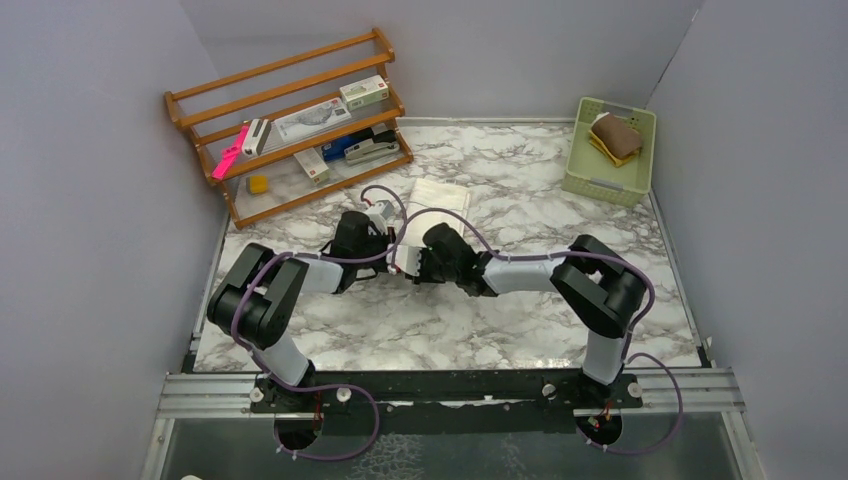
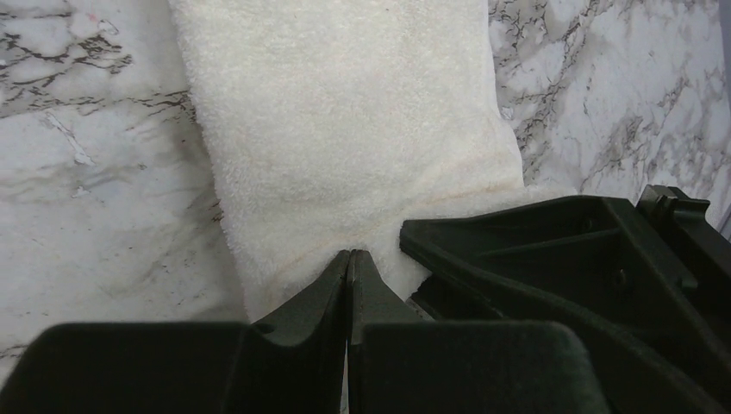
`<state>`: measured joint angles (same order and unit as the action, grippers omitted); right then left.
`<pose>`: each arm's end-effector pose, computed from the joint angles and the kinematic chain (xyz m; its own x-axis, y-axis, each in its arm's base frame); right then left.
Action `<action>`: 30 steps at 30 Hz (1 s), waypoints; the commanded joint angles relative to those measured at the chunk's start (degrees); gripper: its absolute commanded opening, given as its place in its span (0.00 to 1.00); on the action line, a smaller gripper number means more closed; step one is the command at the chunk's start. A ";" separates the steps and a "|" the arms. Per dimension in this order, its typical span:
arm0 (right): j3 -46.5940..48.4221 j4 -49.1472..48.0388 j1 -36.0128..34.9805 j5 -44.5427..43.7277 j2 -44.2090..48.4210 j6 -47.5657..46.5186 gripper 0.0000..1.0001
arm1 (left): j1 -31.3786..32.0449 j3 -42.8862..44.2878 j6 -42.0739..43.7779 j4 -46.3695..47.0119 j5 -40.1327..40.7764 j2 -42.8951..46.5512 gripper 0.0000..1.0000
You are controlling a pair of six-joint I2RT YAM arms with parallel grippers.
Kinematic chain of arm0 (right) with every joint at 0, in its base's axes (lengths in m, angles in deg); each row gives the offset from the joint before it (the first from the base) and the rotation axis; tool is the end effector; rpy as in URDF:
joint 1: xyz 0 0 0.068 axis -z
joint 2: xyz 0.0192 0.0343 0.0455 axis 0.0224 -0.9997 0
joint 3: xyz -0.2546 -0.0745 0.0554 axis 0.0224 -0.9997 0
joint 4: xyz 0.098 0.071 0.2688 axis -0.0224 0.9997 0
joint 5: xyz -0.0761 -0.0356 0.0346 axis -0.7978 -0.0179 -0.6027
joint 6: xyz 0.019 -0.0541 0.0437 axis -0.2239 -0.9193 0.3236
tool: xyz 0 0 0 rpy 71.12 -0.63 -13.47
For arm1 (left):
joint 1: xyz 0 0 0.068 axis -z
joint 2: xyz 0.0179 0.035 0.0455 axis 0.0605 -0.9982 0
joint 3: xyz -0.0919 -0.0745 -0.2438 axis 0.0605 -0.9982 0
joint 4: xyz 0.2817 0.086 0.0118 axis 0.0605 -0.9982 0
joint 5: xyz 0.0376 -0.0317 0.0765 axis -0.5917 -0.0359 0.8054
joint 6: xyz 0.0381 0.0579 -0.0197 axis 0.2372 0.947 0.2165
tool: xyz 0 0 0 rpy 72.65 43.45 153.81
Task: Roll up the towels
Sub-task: Roll the towel at the center of the board.
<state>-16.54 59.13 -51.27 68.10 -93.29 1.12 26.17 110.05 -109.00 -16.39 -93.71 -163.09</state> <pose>0.2467 0.3255 0.0921 0.1749 -0.7785 -0.6028 -0.8885 0.1390 -0.4374 0.2947 -0.1508 0.0832 -0.7711 -0.1587 -0.6167 0.3437 0.7115 -0.6129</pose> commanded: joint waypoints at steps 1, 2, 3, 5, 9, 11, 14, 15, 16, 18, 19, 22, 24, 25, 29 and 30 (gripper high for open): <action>3.64 11.02 1.43 1.98 -4.32 2.35 0.16 | -0.87 1.64 2.85 -6.56 -0.42 0.17 0.05; 4.22 11.89 1.55 2.09 -4.72 2.62 0.10 | -1.22 1.97 2.97 -7.12 -0.35 0.53 0.04; 4.73 12.61 1.65 2.17 -5.13 2.84 0.05 | -1.72 2.24 2.99 -7.68 -0.22 0.93 0.05; 5.16 13.71 1.83 2.71 -5.48 3.62 0.01 | -3.21 2.41 2.40 -8.24 0.03 2.03 0.04; 7.68 15.94 2.83 4.58 -5.68 10.23 0.01 | -7.76 1.83 -2.48 -8.42 1.58 6.27 0.09; 10.45 19.34 3.68 7.98 -6.00 14.51 0.01 | -10.42 0.80 -5.20 -8.47 2.13 9.89 0.13; 14.81 24.64 4.44 13.16 -6.62 22.06 0.01 | -12.79 -0.21 -7.11 -10.46 3.39 16.73 0.20; 16.02 25.86 4.55 14.82 -6.72 24.41 0.01 | -12.92 -0.60 -7.30 -11.53 4.01 19.12 0.22; 16.77 26.63 4.56 16.33 -6.72 26.61 0.01 | -12.94 -1.22 -7.55 -12.50 4.48 21.33 0.24; 17.87 27.76 4.65 19.68 -6.26 30.37 0.01 | -12.90 -2.65 -8.09 -13.73 4.69 25.58 0.26; 17.93 27.95 4.78 21.13 -5.73 32.24 0.01 | -12.94 -3.32 -8.20 -14.49 4.84 27.44 0.27; 17.83 28.26 5.68 25.72 -3.83 37.47 0.01 | -12.94 -4.85 -7.59 -17.07 4.54 32.83 0.28; 18.11 28.56 6.71 28.90 -2.94 40.36 0.01 | -12.94 -5.64 -7.65 -17.76 3.64 36.01 0.30; 18.44 28.81 7.31 30.64 -2.74 41.49 0.01 | -12.94 -5.91 -7.76 -17.92 2.87 37.25 0.31; 19.71 28.40 10.41 37.17 -2.74 46.03 0.01 | -12.81 -7.28 -8.77 -16.95 0.06 40.25 0.32; 19.59 27.67 11.18 38.67 -2.71 47.11 0.01 | -12.71 -7.67 -9.11 -16.49 -0.49 40.45 0.32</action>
<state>0.66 86.45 -43.21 96.82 -98.14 40.68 13.14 103.71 -116.67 -32.89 -90.89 -124.76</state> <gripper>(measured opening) 0.037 0.316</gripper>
